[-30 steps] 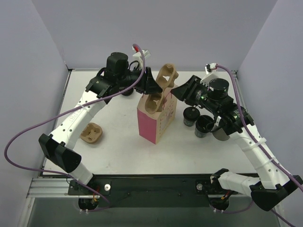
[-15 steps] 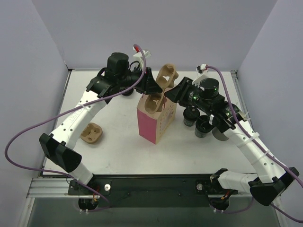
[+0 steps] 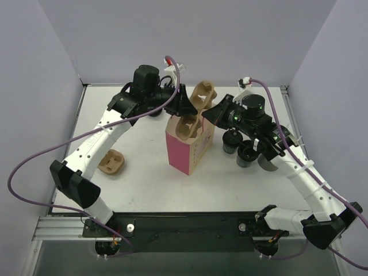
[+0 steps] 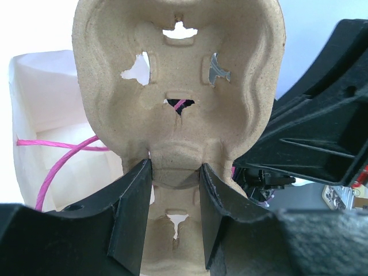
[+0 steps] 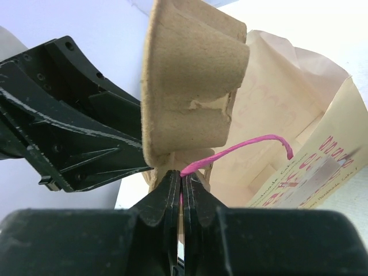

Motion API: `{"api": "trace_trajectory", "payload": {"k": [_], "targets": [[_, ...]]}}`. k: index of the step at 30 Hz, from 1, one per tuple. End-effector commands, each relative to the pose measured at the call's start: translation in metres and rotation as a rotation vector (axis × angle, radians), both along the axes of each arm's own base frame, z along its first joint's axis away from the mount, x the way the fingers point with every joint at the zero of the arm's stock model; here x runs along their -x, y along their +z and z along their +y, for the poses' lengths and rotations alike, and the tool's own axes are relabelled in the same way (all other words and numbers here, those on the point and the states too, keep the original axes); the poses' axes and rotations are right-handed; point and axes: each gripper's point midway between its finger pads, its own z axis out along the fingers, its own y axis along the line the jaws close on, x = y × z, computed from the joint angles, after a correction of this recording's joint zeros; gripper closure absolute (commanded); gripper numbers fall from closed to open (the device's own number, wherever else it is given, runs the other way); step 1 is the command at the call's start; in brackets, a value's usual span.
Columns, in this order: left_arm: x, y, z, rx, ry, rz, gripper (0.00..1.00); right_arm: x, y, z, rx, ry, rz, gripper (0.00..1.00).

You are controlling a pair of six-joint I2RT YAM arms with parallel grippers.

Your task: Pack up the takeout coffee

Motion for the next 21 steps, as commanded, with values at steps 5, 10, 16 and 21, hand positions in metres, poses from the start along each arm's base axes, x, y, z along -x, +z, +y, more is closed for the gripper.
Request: {"api": "trace_trajectory", "payload": {"k": [5, 10, 16, 21], "targets": [[-0.01, -0.008, 0.001, -0.085, 0.029, -0.03, 0.8, 0.008, 0.02, -0.006, -0.006, 0.011, -0.086, 1.0], [-0.013, -0.018, 0.004, -0.161, 0.049, -0.035, 0.8, 0.01, 0.016, -0.008, 0.003, 0.013, -0.083, 1.0], [-0.014, -0.026, 0.009, -0.23, 0.057, -0.04, 0.8, 0.011, 0.011, -0.011, 0.017, 0.006, -0.081, 1.0], [-0.015, -0.032, 0.015, -0.278, 0.072, -0.045, 0.8, 0.01, 0.006, -0.014, 0.036, -0.005, -0.075, 1.0]]}}
